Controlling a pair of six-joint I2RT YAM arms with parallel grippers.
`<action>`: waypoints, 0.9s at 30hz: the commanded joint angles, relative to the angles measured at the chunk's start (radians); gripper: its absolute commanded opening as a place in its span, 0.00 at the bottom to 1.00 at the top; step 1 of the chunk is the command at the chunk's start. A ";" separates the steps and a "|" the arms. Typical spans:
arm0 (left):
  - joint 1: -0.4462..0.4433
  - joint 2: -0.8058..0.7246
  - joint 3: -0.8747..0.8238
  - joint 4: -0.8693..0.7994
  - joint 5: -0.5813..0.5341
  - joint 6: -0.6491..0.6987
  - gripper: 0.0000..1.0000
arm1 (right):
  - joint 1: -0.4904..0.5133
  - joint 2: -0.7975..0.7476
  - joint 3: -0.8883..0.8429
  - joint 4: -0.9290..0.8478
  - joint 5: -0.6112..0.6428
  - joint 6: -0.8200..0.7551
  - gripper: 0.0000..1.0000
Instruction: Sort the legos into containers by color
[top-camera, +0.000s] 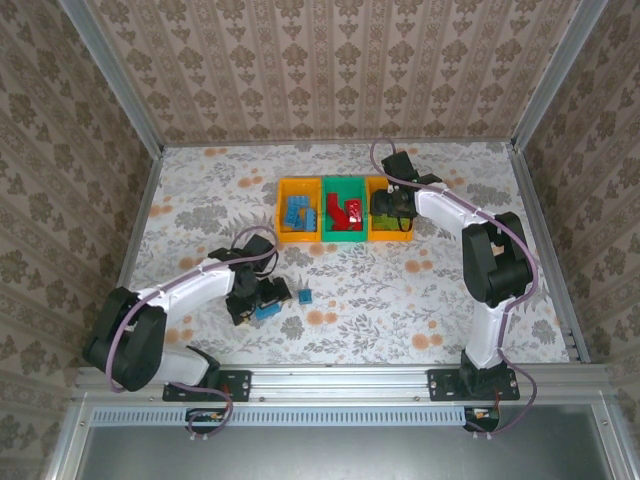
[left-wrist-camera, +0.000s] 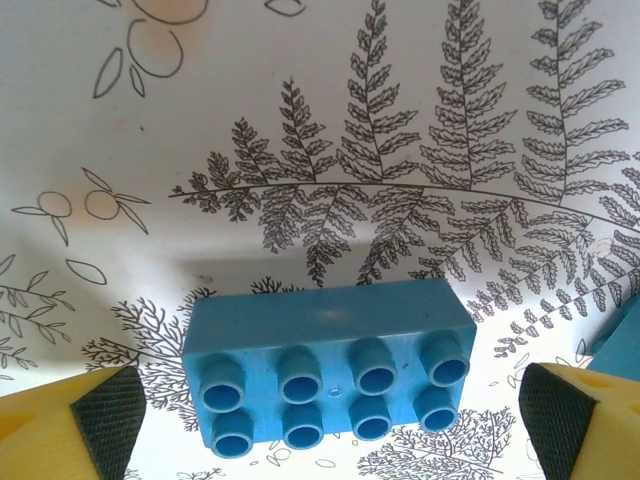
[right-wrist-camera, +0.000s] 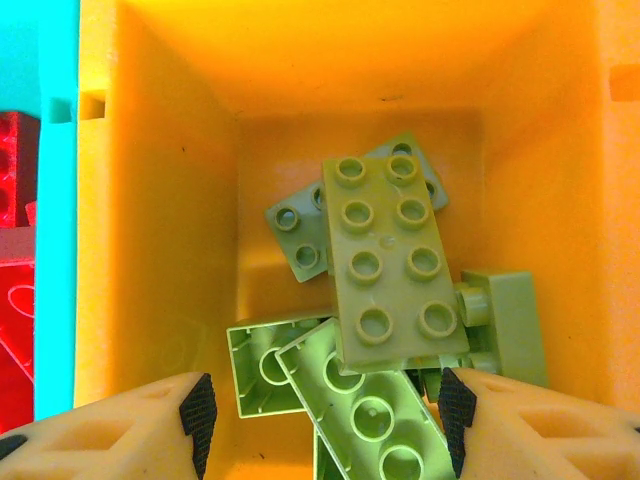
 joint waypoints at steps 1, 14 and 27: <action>-0.006 0.009 -0.004 -0.005 -0.032 -0.040 0.98 | -0.005 -0.023 -0.012 -0.002 -0.001 0.004 0.65; -0.013 0.062 0.062 -0.072 -0.117 0.010 0.92 | -0.004 -0.038 -0.060 0.017 0.016 0.004 0.69; -0.023 0.059 0.071 -0.060 -0.119 0.024 0.92 | -0.004 -0.048 -0.060 0.017 0.009 -0.001 0.77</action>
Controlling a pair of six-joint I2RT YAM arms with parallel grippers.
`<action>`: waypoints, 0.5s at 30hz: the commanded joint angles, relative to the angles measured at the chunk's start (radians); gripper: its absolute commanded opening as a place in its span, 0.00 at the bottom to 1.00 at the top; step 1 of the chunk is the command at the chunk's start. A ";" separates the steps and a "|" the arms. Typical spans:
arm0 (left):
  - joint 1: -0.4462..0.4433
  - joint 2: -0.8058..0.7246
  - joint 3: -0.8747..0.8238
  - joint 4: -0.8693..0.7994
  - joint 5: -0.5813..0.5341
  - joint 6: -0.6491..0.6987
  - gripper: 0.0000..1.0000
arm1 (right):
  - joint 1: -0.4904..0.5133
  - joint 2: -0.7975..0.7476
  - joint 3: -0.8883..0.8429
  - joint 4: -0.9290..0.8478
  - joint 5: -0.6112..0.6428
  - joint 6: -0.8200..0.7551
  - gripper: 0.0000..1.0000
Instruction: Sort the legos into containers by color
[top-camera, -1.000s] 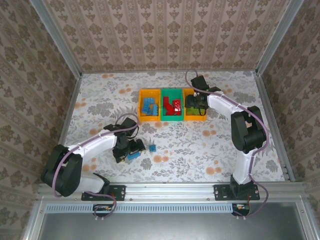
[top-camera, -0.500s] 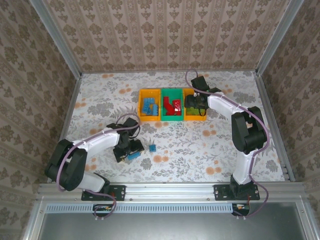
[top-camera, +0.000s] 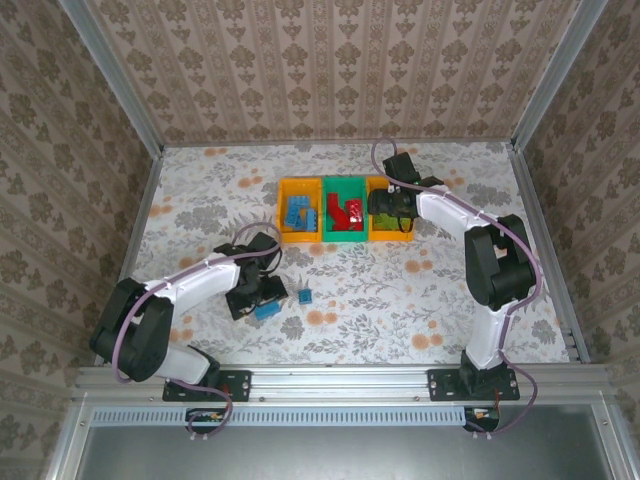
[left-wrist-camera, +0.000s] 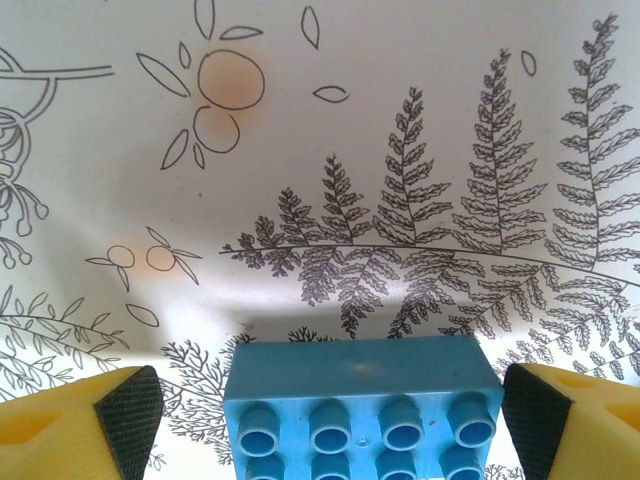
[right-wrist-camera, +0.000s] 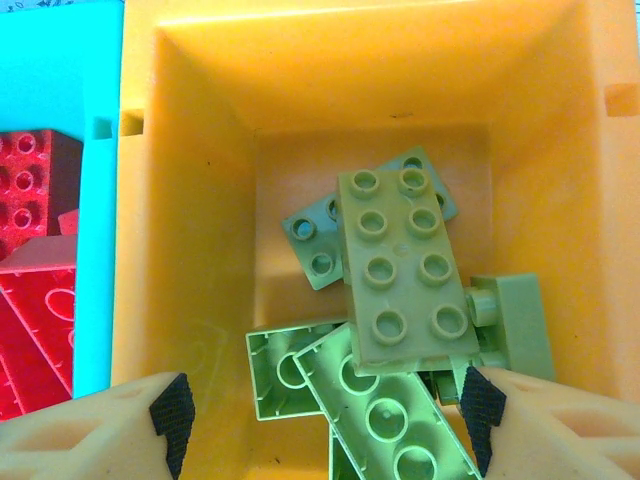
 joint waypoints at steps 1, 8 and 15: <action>-0.011 0.001 0.025 -0.029 -0.020 0.021 0.92 | -0.004 -0.024 -0.029 -0.029 0.006 -0.004 0.77; -0.021 0.025 0.027 -0.023 -0.007 0.003 0.91 | -0.002 -0.063 -0.062 0.013 0.002 -0.025 0.80; -0.052 0.037 0.038 -0.048 0.001 -0.027 0.91 | -0.002 -0.055 -0.059 -0.002 0.024 -0.018 0.81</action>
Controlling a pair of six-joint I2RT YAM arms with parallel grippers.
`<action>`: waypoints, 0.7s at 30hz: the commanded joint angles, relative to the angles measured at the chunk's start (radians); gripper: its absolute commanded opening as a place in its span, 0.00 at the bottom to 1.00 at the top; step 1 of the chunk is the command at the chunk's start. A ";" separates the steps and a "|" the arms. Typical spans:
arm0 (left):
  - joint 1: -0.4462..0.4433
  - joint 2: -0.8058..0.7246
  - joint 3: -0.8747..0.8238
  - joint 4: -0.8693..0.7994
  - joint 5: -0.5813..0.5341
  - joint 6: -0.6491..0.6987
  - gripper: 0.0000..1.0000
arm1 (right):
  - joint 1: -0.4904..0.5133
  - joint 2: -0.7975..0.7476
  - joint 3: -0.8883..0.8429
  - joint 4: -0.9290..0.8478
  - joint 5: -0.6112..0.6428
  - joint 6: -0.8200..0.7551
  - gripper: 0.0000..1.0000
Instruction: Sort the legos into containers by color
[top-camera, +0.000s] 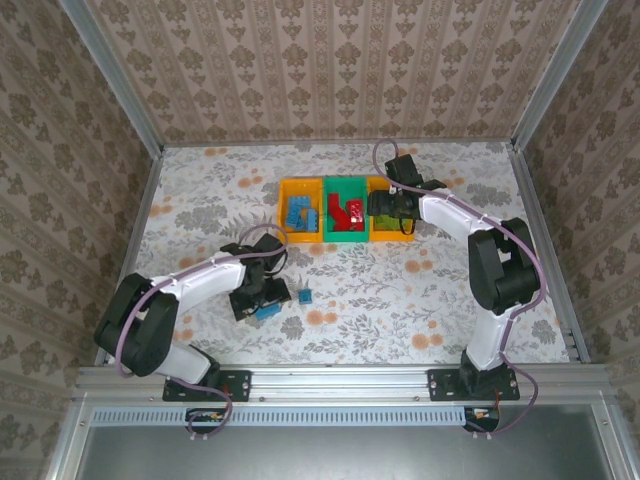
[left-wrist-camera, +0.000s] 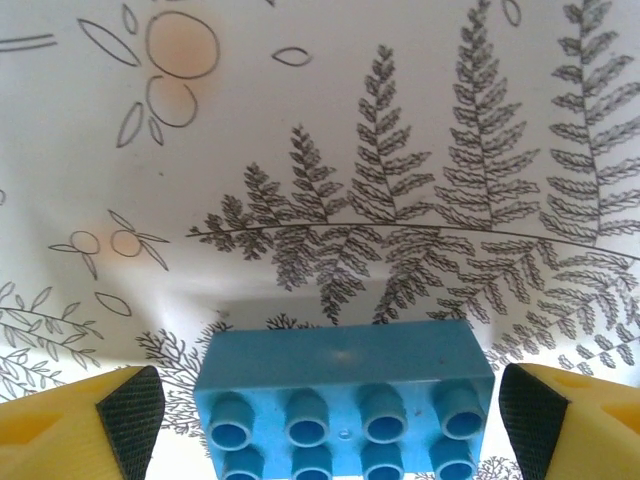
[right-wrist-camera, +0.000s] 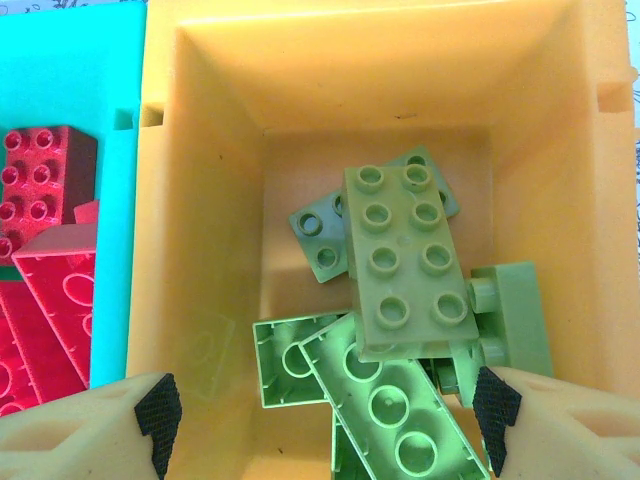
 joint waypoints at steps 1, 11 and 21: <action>-0.017 0.003 0.023 -0.038 -0.001 -0.032 0.91 | -0.003 -0.016 -0.015 -0.034 0.027 -0.004 0.81; -0.021 0.013 0.002 -0.018 0.008 -0.045 0.82 | -0.003 -0.023 -0.011 -0.043 0.036 -0.008 0.81; -0.020 0.023 -0.004 0.010 -0.001 -0.034 0.61 | -0.002 -0.036 -0.018 -0.056 0.040 -0.009 0.81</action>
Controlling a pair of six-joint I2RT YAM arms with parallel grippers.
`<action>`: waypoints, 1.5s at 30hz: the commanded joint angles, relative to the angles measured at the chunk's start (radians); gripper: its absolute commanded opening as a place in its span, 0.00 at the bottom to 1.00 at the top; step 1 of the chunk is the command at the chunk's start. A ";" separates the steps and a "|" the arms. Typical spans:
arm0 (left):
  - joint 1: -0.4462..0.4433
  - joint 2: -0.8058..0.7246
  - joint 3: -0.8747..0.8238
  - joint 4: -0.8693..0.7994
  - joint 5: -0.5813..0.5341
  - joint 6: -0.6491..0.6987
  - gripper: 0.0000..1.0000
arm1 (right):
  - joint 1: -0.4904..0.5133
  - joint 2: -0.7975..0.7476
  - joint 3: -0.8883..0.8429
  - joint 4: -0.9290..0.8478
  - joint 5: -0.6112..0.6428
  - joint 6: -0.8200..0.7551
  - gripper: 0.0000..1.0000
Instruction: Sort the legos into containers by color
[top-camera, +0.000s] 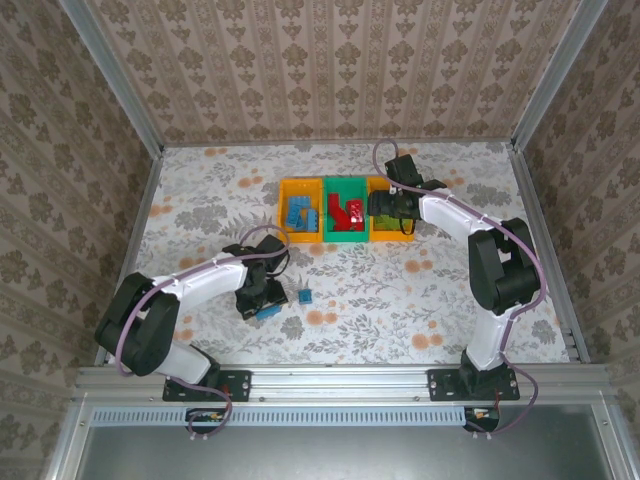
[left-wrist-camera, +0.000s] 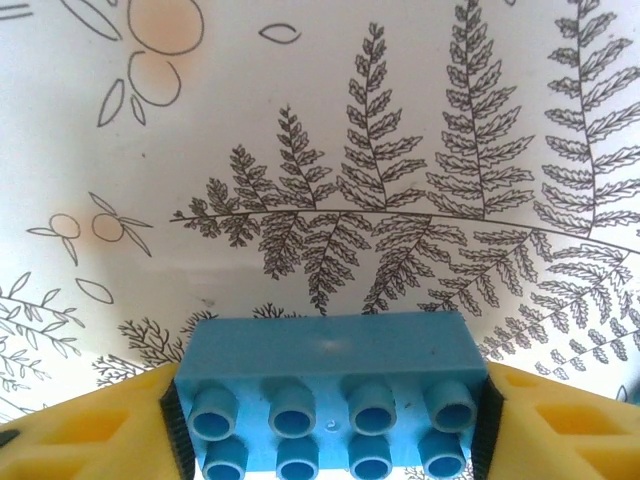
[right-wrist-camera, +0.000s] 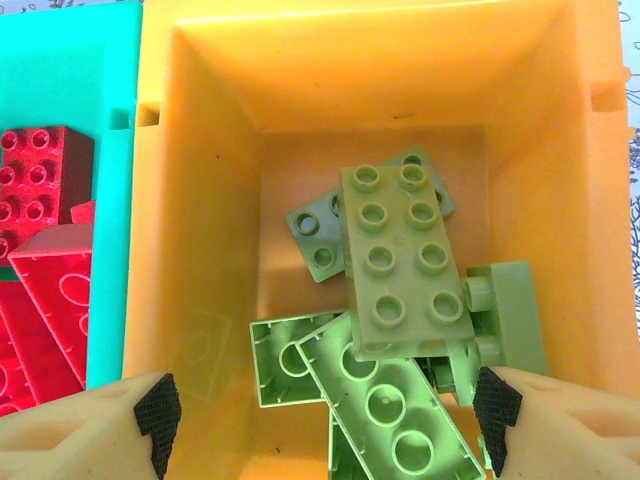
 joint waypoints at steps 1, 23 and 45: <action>-0.004 0.021 -0.001 0.013 -0.006 0.001 0.58 | -0.003 -0.039 -0.019 -0.050 0.034 -0.009 0.81; 0.057 0.034 0.362 -0.061 -0.137 0.344 0.54 | 0.024 -0.150 -0.071 0.023 0.008 -0.038 0.82; 0.187 0.560 0.969 0.078 0.083 0.623 0.56 | 0.212 -0.340 -0.291 0.092 -0.004 -0.078 0.82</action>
